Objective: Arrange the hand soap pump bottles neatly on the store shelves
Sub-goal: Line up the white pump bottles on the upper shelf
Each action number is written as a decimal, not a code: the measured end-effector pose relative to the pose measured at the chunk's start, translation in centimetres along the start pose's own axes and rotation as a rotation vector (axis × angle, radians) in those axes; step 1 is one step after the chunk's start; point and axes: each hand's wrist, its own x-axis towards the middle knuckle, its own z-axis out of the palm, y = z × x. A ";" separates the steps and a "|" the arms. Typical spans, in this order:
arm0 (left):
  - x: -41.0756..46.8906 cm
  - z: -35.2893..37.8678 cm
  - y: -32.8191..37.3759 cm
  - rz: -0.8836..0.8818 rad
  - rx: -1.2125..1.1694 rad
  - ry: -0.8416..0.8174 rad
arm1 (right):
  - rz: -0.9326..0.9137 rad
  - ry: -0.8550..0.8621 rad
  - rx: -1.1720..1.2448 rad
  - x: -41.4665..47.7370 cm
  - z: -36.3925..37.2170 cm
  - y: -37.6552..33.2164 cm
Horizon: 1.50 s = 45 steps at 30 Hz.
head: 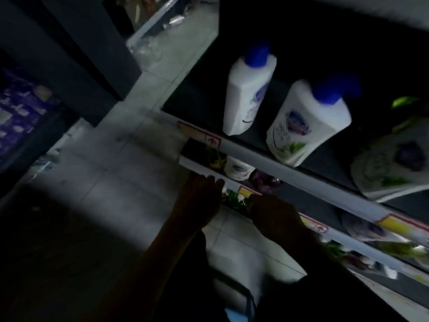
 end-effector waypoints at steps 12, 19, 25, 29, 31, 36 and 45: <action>1.1 18.5 1.8 0.014 -0.065 0.006 | -0.079 0.215 0.168 8.6 16.5 3.4; -6.7 14.5 0.0 -0.003 -0.036 0.199 | -0.065 0.498 0.270 3.4 16.8 -0.9; -5.4 13.9 -0.3 -0.006 0.060 0.232 | -0.040 0.679 0.291 3.2 15.3 -1.3; -0.8 17.9 -0.3 0.102 0.045 0.177 | -0.075 0.707 0.307 6.1 16.4 -0.3; 1.2 20.4 -0.6 0.134 0.051 0.039 | -0.046 0.615 0.209 8.0 17.5 -0.2; 4.9 18.7 -0.1 0.146 -0.037 -0.110 | -0.065 0.470 0.176 10.3 16.0 0.0; 8.4 13.3 -2.3 0.387 -0.061 -0.196 | -0.069 0.705 0.180 9.2 12.9 2.6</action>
